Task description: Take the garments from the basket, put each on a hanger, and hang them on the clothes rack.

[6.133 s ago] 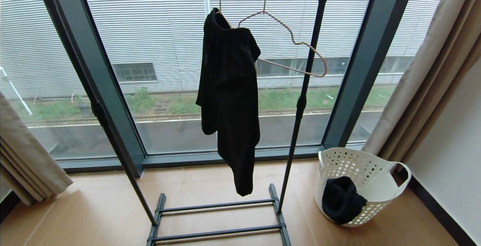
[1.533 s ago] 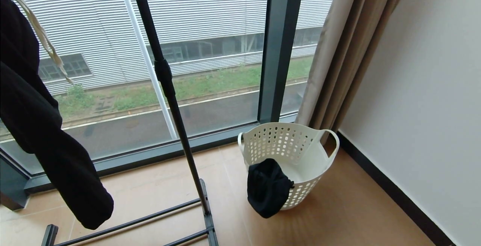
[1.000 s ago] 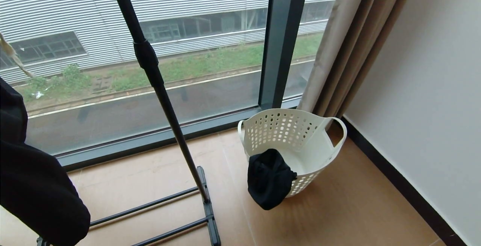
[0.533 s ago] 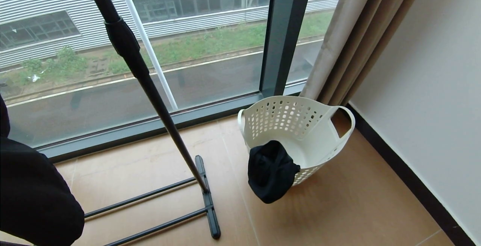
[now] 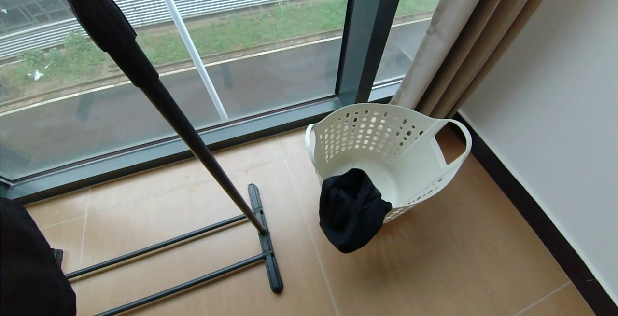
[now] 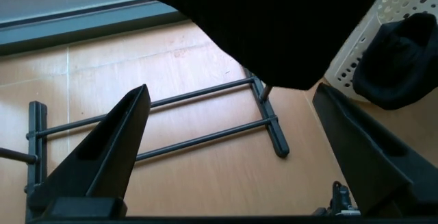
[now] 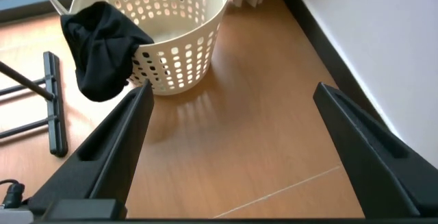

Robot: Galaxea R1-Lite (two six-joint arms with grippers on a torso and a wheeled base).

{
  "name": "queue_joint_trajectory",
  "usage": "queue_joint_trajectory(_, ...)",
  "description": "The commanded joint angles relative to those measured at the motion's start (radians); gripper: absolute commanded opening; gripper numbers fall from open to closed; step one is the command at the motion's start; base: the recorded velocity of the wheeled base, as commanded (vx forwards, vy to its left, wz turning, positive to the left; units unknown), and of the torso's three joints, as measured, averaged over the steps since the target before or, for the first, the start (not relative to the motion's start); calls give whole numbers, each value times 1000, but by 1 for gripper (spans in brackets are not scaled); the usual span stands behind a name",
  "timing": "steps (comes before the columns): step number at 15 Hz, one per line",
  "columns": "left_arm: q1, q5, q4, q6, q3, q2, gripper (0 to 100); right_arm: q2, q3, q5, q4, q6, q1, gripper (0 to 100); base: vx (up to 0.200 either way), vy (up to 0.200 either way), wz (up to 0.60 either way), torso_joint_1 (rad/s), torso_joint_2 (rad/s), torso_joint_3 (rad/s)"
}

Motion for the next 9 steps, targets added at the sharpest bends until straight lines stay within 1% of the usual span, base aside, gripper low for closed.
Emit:
queue_joint_trajectory(1, 0, 1, 0, 0, 0, 1, 100, -1, 0, -2, 0, 0, 0, 100, 0, 0, 0, -7, 2, -193)
queue_joint_trajectory(4, 0, -2, 0, 1, 0, 1, 100, -1, 0, 5, 3, -25, 0, 100, 0, 0, 0, -1, 2, -198)
queue_joint_trajectory(5, 0, -2, 0, 0, 0, 1, 100, 8, -3, 26, 13, -46, 0, 100, 0, 0, 0, 2, 12, -188)
queue_joint_trajectory(6, 0, -1, 0, -2, 0, 1, 100, 23, -3, 41, 14, -49, 6, 100, 0, 0, 0, 2, 12, -203)
queue_joint_trajectory(9, 0, -2, 0, 1, 0, 1, 100, 33, -3, 46, 13, -51, 8, 100, 0, 0, 0, 1, 1, -196)
